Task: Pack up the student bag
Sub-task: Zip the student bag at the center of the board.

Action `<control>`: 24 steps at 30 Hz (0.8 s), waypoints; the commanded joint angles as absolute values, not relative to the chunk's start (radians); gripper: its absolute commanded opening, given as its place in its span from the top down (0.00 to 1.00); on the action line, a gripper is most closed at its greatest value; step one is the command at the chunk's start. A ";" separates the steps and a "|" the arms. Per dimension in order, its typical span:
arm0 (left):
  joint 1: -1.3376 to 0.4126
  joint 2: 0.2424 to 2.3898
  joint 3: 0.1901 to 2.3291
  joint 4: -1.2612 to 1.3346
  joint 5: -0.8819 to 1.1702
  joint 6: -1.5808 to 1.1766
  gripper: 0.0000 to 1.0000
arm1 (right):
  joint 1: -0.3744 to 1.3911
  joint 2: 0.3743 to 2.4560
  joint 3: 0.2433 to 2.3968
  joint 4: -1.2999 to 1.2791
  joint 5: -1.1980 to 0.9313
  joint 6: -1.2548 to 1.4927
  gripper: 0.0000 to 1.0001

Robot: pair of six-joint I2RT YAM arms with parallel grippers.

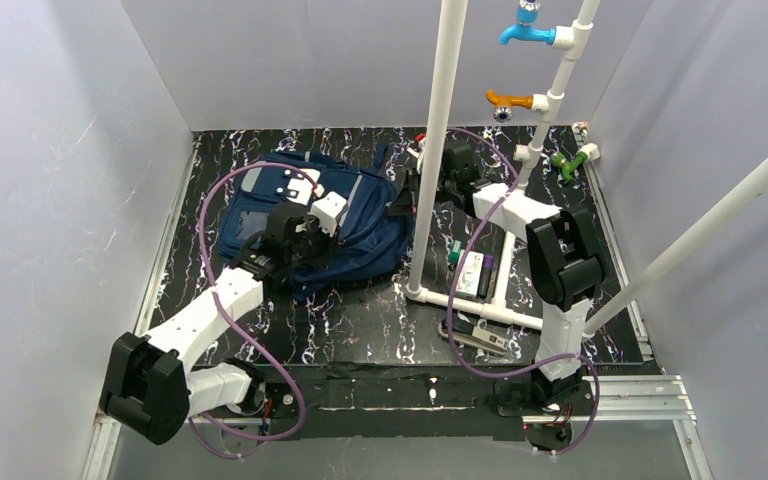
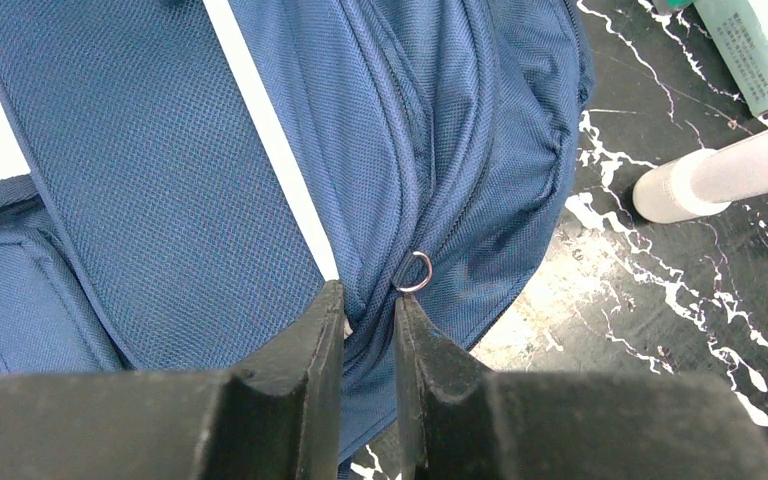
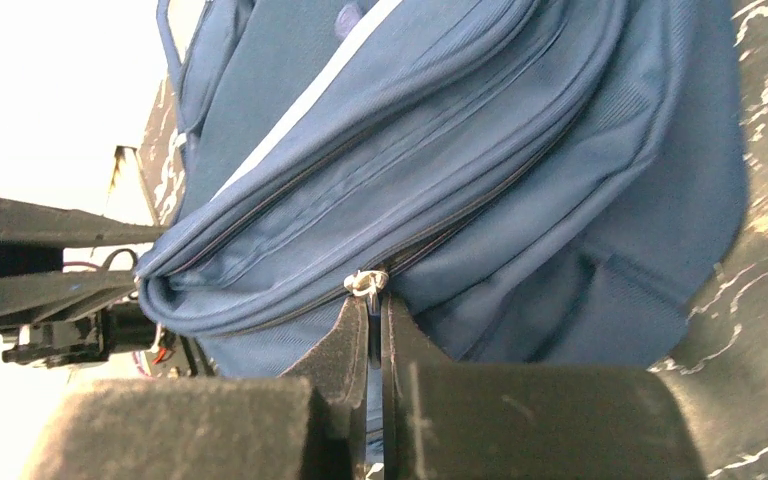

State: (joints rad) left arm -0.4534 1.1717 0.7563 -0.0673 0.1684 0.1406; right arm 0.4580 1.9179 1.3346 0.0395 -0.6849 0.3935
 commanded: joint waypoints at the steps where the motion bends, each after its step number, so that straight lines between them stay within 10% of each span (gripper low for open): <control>1: -0.434 1.105 0.710 -0.228 0.146 0.101 1.00 | 0.387 1.967 1.490 -0.017 -0.574 0.286 0.99; 14: -0.433 1.050 0.730 -0.361 0.111 0.117 1.00 | 0.390 1.962 1.613 -0.314 -0.364 0.034 0.99; 20: -0.433 1.021 0.839 -0.413 0.215 0.032 0.58 | 0.435 1.891 1.466 -0.116 -0.538 0.160 0.99; 24: -0.453 1.089 0.937 -0.305 0.332 -0.083 0.49 | 0.452 1.874 1.437 -0.066 -0.616 0.223 0.99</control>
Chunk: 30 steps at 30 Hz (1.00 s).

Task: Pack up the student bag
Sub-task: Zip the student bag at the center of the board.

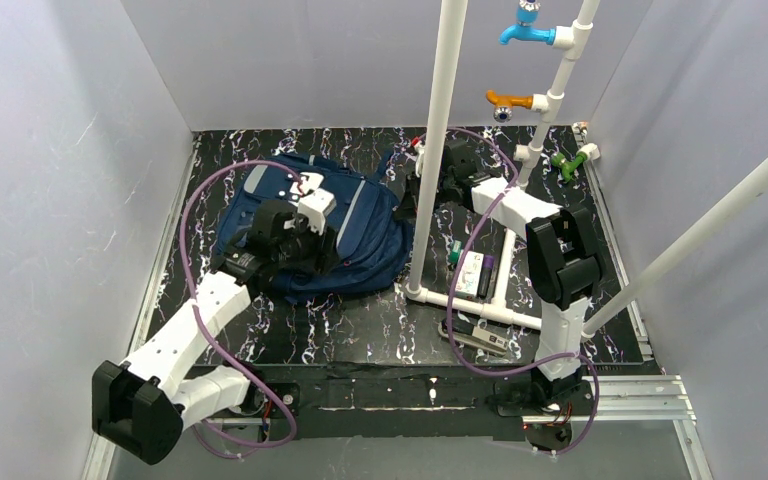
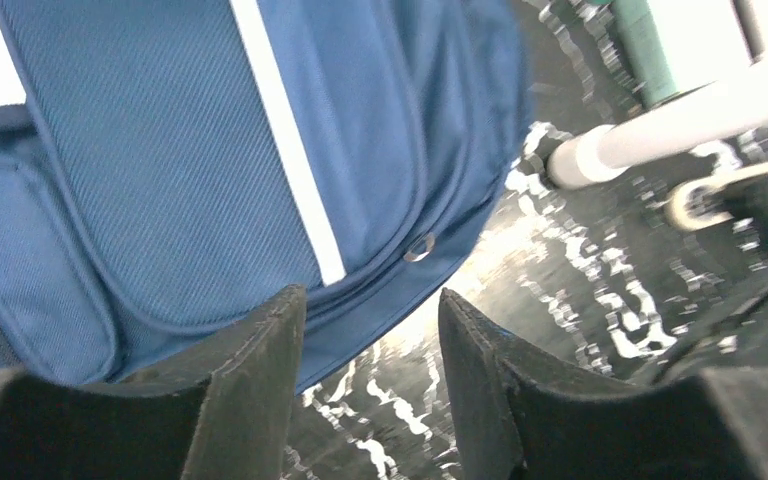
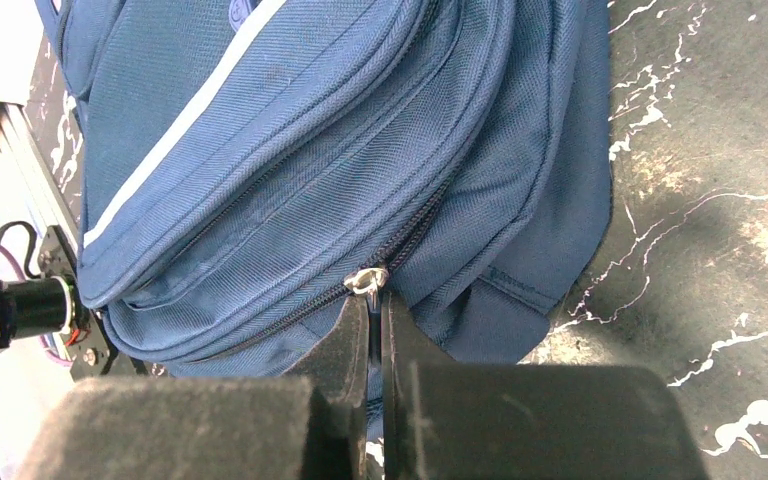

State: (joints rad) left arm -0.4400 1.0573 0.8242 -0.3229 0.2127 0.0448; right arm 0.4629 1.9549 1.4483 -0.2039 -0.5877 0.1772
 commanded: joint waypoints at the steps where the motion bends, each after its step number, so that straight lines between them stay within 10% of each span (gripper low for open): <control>1: -0.474 1.121 0.969 -0.290 0.337 -0.084 0.49 | 0.459 1.867 1.433 -0.065 -0.618 0.225 0.99; 19: -0.653 1.591 1.177 -0.231 -0.107 -0.033 0.49 | 0.474 1.795 1.404 -0.080 -0.661 0.234 0.99; 22: -0.653 1.603 1.176 -0.230 -0.122 -0.040 0.57 | 0.475 1.792 1.411 -0.088 -0.663 0.233 0.99; 26: -0.652 1.606 1.179 -0.270 -0.193 -0.005 0.97 | 0.477 1.790 1.428 -0.160 -0.597 0.158 0.99; 30: -0.650 1.550 1.152 -0.314 -0.171 0.031 1.00 | 0.481 1.785 1.434 -0.248 -0.436 -0.037 0.99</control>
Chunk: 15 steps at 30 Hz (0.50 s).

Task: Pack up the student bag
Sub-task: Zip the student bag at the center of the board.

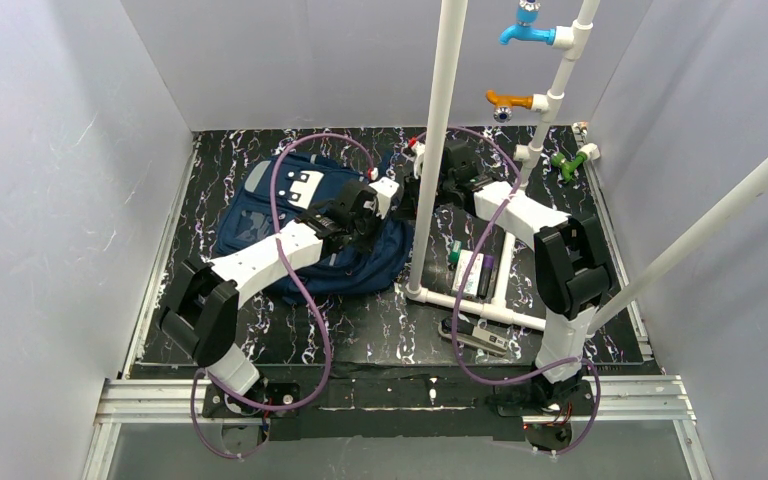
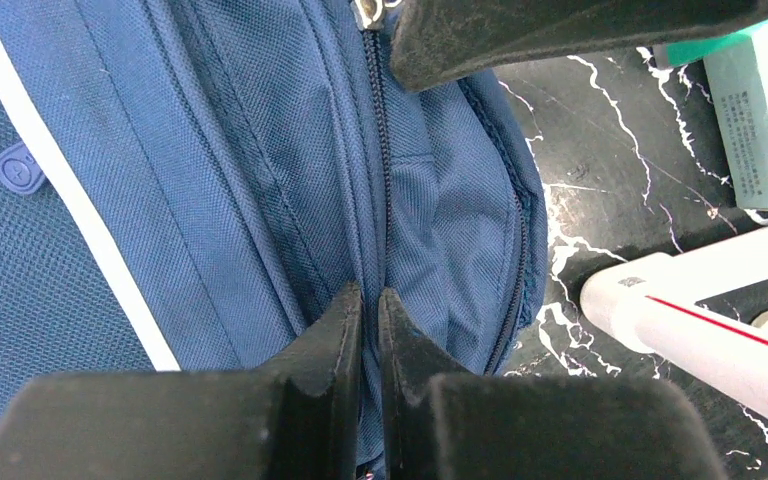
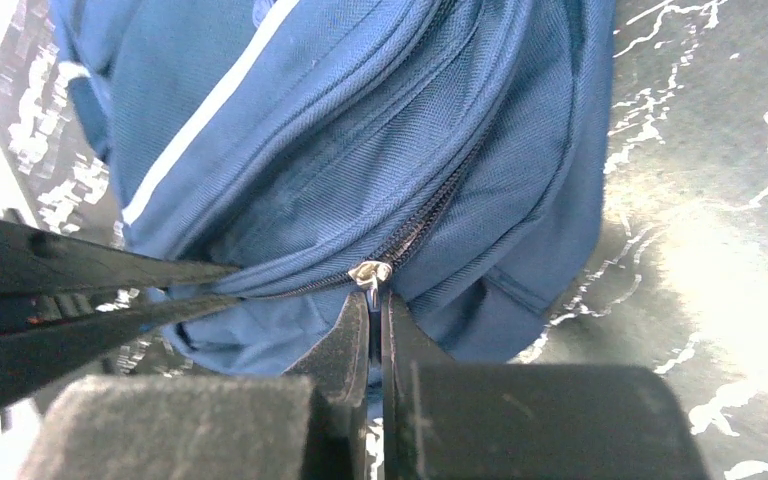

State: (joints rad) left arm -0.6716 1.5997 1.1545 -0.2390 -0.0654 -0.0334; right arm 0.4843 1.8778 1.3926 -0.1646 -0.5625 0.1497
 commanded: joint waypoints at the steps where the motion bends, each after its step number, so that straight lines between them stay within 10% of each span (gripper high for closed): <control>1: -0.650 1.523 1.129 -0.314 -0.167 0.031 1.00 | 0.482 1.777 1.430 -0.253 -0.373 -0.076 0.99; 15: -0.648 1.093 0.808 -0.372 0.000 0.177 1.00 | 0.473 1.989 1.695 -0.291 -0.324 -0.405 0.99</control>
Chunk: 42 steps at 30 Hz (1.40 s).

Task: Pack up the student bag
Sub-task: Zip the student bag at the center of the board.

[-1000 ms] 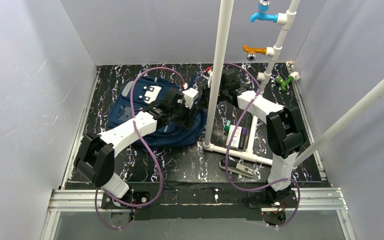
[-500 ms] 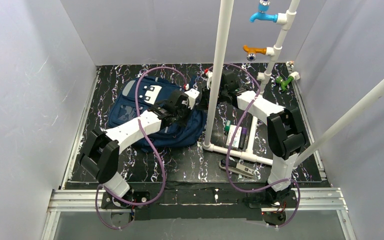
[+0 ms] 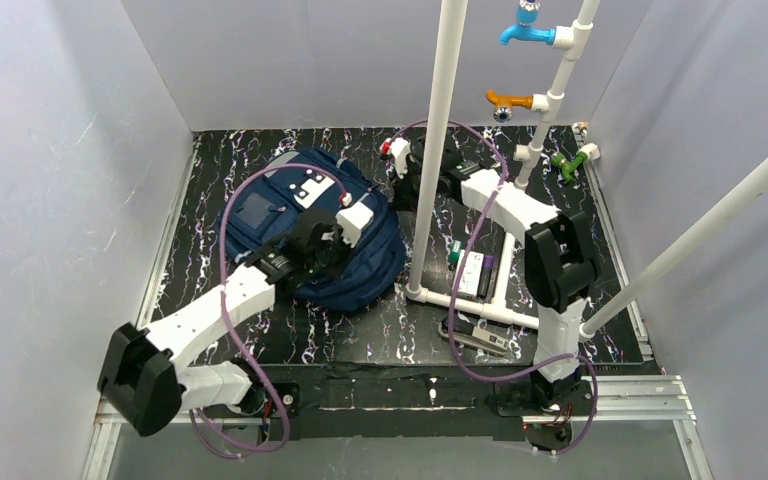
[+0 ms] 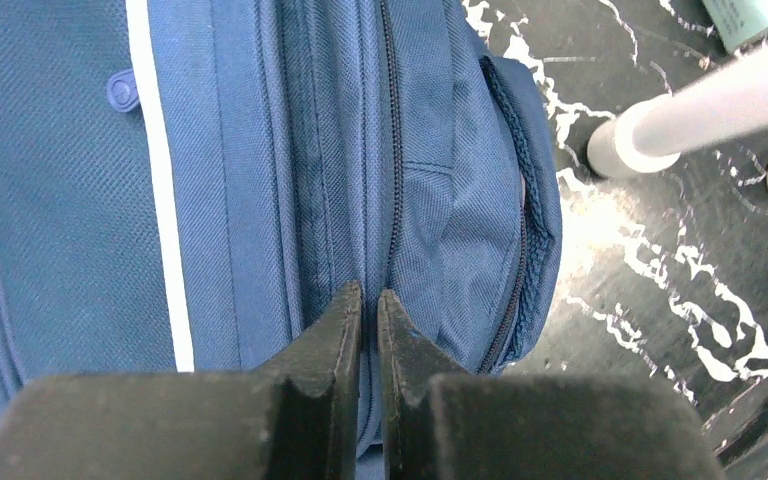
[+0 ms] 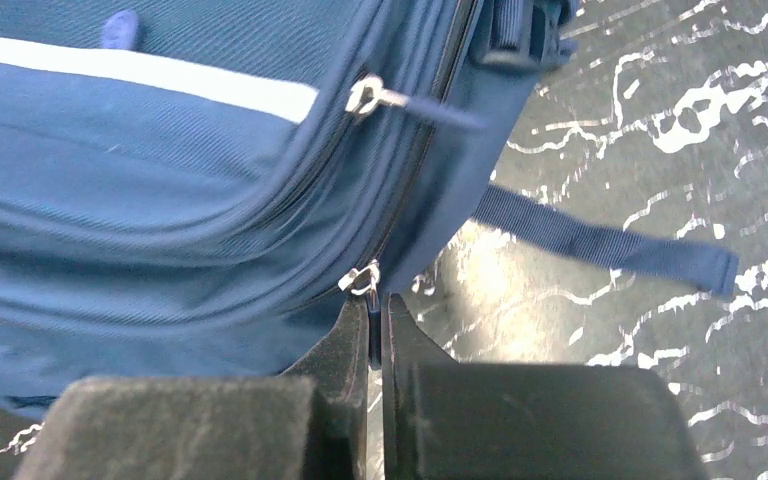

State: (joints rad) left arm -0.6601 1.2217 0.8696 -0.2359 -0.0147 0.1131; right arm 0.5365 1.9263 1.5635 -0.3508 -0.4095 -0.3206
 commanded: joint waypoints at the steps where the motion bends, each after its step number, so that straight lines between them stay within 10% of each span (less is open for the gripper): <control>1: -0.646 1.066 0.795 -0.382 0.000 0.185 1.00 | 0.473 2.010 1.716 -0.294 -0.331 -0.406 0.99; 42: -0.647 0.735 0.628 -0.434 -0.020 0.191 1.00 | 0.484 2.444 2.054 0.191 -0.462 -0.195 0.98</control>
State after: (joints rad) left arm -0.6369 0.8104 0.6422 -0.3096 -0.0471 0.2359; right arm 0.5549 2.4207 2.0197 -0.1127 -0.6868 -0.2050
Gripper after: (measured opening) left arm 0.044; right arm 0.055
